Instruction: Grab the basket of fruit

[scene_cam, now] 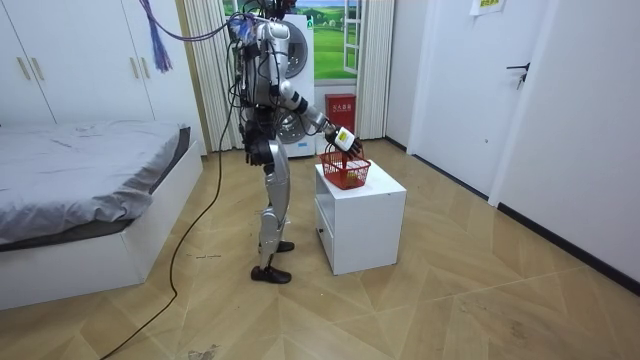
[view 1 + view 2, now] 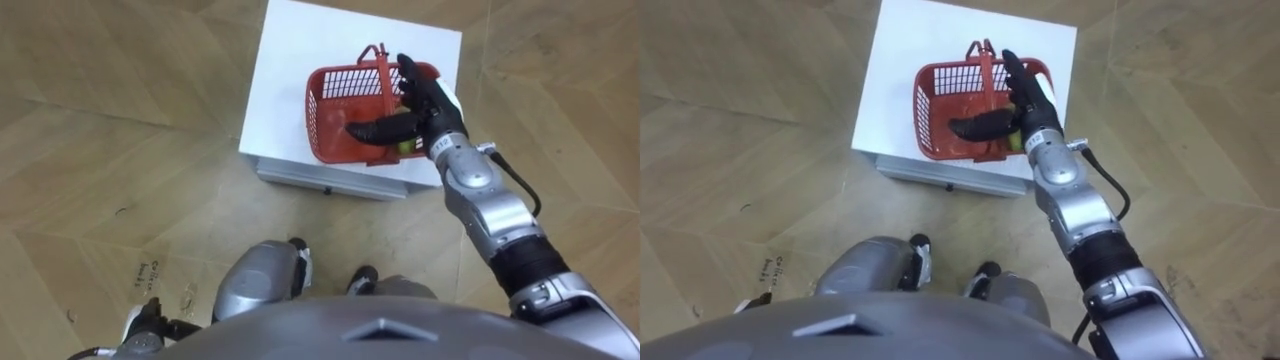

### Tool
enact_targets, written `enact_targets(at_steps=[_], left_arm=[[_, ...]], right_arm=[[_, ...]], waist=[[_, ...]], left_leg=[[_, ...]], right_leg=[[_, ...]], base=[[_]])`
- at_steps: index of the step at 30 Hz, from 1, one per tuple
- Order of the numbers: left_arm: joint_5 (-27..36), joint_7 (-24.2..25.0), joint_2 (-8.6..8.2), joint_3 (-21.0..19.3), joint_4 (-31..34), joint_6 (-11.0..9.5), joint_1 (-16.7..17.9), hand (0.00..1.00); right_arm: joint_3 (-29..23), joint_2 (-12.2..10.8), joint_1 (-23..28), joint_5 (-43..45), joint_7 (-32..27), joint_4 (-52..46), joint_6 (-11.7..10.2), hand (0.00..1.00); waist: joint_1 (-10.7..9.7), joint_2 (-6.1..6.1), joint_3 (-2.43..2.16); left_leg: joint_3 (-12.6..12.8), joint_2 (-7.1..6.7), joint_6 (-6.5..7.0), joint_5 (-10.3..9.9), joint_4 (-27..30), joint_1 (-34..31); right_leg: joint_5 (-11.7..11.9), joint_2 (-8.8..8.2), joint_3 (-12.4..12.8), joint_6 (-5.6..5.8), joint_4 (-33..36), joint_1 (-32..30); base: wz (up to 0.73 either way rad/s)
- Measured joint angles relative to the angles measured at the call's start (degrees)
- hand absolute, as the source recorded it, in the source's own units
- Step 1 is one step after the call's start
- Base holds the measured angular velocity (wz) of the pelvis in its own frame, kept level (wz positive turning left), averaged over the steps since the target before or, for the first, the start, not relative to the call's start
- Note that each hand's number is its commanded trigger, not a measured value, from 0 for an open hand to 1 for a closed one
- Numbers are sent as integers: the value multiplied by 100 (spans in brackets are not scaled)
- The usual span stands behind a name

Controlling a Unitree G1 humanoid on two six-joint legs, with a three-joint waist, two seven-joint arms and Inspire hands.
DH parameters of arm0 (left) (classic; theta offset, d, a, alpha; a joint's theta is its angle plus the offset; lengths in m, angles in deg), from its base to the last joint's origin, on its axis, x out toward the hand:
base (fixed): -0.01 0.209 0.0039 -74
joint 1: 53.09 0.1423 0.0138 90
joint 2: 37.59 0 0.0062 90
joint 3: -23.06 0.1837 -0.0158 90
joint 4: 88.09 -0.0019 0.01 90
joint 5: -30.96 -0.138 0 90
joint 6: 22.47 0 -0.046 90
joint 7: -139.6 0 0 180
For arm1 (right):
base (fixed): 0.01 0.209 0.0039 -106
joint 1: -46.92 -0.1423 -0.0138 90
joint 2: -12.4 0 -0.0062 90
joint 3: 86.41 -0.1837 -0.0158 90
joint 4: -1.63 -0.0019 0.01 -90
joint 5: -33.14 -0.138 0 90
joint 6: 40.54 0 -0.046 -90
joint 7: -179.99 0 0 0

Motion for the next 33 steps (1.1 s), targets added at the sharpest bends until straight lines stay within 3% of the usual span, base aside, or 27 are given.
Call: enact_targets(at_steps=[5, 7, 14, 20, 24, 33], left_arm=[[-23, -4, -28, -125, 27, 9, 5, 0], [-32, -25, -36, -240, 28, 5, 6, 0], [-161, -300, -78, -467, 159, 24, 7, 0], [-269, -370, -221, -503, 236, 59, 42, 0], [-323, -409, -224, -522, 251, 57, 42, 0], [-246, -603, -277, -529, 529, -12, 56, 0]], right_arm=[[-320, 2, 169, 166, -151, -220, -17, 0], [-422, -5, 187, 214, -214, -272, -129, 0], [-431, 4, 461, 244, -478, -386, -207, 0], [-447, 34, 599, 468, -602, -895, -210, 0], [-570, 24, 760, 805, -801, -1281, -251, 0], [-1055, 4, 1271, 1106, -1352, -1361, -489, 0]], waist=[[-41, 74, -45], [-112, 106, -64], [-174, 137, -76], [-339, 150, -85], [-415, 129, -115], [-629, 122, -121]], left_leg=[[29, 4, -4, 0, -101, 160], [66, 11, -5, 1, -181, 300], [180, 4, -6, 2, -492, 765], [186, 0, -7, 4, -705, 1069], [198, -1, -12, 7, -801, 1283], [185, -24, -25, 15, -949, 1552]], right_leg=[[0, -5, 16, 0, -3, 105], [0, -10, 17, 0, -8, 195], [0, -7, 103, 1, -186, 570], [1, 13, 157, 2, -286, 812], [0, 29, 173, 2, -409, 993], [-15, 39, 324, 28, -649, 1287]], base=[[-3], [-7], [-9], [-1], [1], [1]])
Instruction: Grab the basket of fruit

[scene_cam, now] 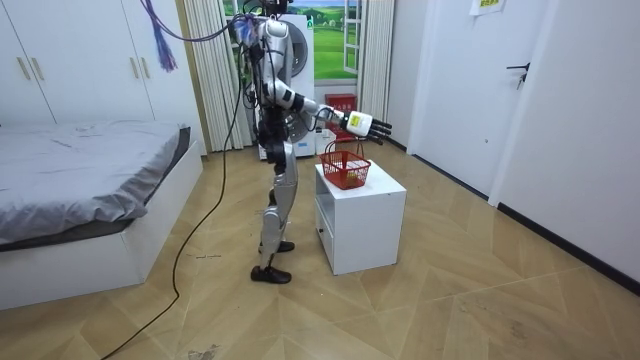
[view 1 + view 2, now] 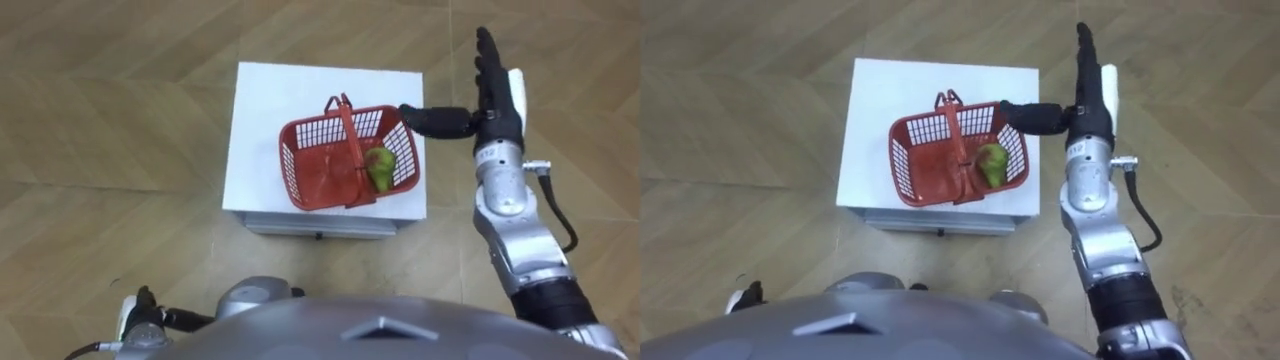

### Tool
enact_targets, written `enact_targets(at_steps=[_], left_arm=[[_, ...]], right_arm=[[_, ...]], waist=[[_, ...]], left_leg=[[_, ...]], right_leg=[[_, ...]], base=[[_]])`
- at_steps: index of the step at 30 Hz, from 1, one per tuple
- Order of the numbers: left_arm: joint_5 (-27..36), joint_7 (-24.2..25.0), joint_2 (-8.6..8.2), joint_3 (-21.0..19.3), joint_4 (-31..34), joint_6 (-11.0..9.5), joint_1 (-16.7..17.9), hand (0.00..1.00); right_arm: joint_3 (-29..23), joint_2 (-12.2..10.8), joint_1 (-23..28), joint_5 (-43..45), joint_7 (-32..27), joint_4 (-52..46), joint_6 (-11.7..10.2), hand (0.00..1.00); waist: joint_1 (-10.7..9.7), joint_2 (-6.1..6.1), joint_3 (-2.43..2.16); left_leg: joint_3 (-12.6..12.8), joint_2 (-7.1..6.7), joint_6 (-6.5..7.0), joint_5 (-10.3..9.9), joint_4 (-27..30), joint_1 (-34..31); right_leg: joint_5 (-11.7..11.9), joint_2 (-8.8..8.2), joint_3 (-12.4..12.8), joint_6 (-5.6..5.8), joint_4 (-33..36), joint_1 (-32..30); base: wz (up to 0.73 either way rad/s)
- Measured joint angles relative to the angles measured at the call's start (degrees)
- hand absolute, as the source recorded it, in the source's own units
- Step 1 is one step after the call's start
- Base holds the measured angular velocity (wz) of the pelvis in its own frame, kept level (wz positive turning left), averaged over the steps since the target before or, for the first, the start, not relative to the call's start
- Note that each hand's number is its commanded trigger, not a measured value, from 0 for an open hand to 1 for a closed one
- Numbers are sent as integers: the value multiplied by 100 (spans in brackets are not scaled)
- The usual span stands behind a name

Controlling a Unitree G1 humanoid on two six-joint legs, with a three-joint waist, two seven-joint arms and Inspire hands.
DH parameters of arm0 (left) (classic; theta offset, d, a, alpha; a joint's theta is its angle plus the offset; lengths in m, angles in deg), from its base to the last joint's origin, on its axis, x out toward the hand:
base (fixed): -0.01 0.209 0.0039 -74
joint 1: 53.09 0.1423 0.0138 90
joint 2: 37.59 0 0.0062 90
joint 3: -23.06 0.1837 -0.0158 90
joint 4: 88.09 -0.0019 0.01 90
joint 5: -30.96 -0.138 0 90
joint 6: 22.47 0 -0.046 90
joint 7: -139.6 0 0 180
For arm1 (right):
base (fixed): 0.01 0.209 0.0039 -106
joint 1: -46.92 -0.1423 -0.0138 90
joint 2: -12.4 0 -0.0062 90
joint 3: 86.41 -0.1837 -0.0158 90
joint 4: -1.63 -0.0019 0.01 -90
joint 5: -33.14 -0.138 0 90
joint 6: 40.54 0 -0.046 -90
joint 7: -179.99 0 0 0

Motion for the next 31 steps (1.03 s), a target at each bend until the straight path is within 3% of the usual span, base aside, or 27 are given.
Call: enact_targets(at_steps=[3, 6, 10, 17, 22, 31], left_arm=[[18, -22, 0, -2, -21, -101, 11, 0], [-26, -23, -34, -136, -75, -122, 31, 0], [-22, -89, -185, -419, -87, -140, 165, 0], [-234, -128, -203, -444, -103, -154, 205, 0], [-892, -13, -208, -461, -265, 41, 210, 0], [-1137, 295, -228, -558, -276, 262, 207, 0]], right_arm=[[-112, 12, 262, 35, -153, 292, -206, 0], [-254, -1, 421, 129, -183, 1152, -256, 0], [-443, -22, 623, 465, -146, 2554, -247, 0], [-496, -29, 535, 435, 227, 4479, -241, 0], [-501, -58, 411, 387, 694, 5578, 8, 0], [-501, -52, 216, 578, 1475, 6289, 648, 0]], waist=[[-94, 1, 4], [-135, -1, 16], [-160, -13, 8], [-139, -61, 6], [-135, -57, -3], [-135, -43, 11]], left_leg=[[-16, -3, -10, 6, -35, 76], [-6, 2, -21, 12, -105, 184], [-21, 1, -29, 18, -207, 255], [-84, 6, -49, 30, -236, 296], [-131, -41, -48, 30, -228, 307], [-217, -59, -48, 31, -164, 304]], right_leg=[[0, 6, -9, 1, -52, 89], [-3, 12, -15, 5, -58, 167], [-9, 16, -17, 14, -51, 234], [-15, 22, -178, 24, -60, 294], [-45, -1, -224, 71, -146, 363], [-55, -4, -314, 85, -141, 404]], base=[[-1], [-3], [-1], [5], [5], [5]])
